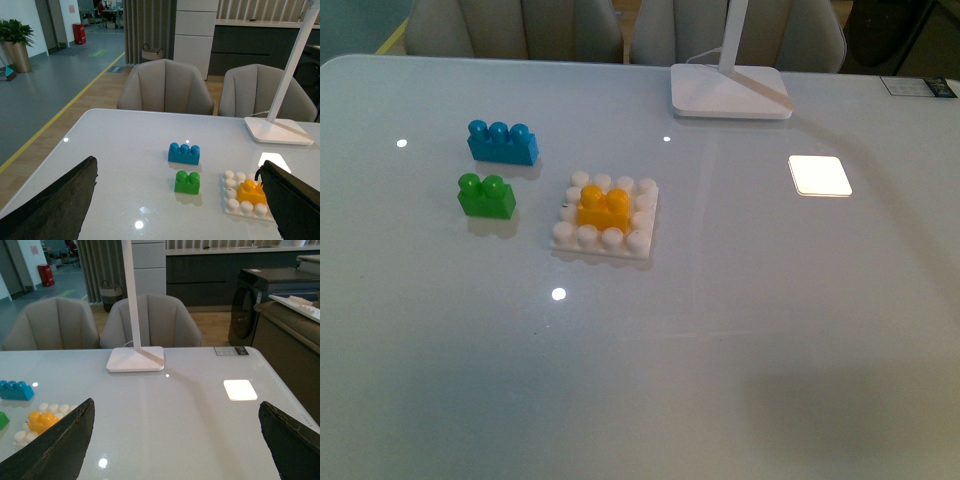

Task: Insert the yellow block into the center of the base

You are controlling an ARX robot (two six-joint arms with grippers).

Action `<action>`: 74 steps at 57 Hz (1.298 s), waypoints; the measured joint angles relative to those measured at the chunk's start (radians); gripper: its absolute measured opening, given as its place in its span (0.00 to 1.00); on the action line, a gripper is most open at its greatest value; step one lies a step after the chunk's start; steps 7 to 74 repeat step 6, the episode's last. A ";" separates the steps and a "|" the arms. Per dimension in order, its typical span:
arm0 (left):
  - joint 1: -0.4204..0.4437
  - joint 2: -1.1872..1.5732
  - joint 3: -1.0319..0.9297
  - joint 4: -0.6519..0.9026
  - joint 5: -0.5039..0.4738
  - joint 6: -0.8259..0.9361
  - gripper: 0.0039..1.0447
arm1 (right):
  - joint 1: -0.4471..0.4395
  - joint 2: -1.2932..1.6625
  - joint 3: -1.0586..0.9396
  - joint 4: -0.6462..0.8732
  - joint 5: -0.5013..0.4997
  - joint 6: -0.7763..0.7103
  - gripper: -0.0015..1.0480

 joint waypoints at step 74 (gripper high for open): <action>0.000 0.000 0.000 0.000 0.000 0.000 0.93 | 0.000 0.000 0.000 0.000 0.000 0.000 0.92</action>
